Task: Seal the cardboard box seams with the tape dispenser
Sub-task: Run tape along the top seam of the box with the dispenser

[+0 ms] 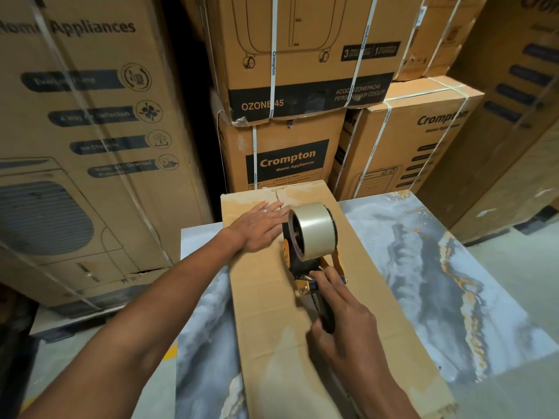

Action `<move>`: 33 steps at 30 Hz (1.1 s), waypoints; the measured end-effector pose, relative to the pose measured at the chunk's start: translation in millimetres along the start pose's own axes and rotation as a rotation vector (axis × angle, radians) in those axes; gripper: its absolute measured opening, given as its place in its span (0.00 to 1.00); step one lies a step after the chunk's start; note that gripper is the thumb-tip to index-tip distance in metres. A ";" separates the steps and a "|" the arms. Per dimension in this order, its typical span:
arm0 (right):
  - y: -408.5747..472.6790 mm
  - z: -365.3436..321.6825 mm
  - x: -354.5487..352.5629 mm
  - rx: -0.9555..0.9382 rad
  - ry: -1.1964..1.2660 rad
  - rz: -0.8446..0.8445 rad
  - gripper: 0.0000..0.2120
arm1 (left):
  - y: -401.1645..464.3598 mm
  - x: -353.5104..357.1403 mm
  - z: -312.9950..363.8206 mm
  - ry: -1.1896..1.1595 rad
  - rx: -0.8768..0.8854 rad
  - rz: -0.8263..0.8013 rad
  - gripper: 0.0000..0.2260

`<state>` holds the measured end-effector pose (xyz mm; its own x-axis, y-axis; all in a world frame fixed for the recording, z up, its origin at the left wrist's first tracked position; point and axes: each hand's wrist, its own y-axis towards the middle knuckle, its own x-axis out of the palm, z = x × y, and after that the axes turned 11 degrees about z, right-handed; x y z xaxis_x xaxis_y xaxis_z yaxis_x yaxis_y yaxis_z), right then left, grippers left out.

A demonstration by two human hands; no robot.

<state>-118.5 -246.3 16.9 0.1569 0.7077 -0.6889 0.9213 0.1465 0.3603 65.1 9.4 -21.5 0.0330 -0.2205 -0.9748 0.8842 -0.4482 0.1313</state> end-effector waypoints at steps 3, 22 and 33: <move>-10.1 0.0 -8.1 -0.025 -0.001 0.015 0.40 | 1.6 4.8 -5.1 0.033 0.013 -0.003 0.26; -24.5 0.0 -13.1 0.002 -0.034 -0.002 0.38 | -26.9 12.6 40.6 0.048 0.000 -0.008 0.34; -29.4 0.8 -16.7 -0.004 -0.038 -0.053 0.38 | -27.9 4.6 50.1 0.076 -0.022 -0.005 0.28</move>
<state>-147.9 -263.0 17.2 0.1215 0.6721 -0.7305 0.9271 0.1860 0.3254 17.2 -22.5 -20.6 0.0631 -0.1515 -0.9864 0.8945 -0.4298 0.1232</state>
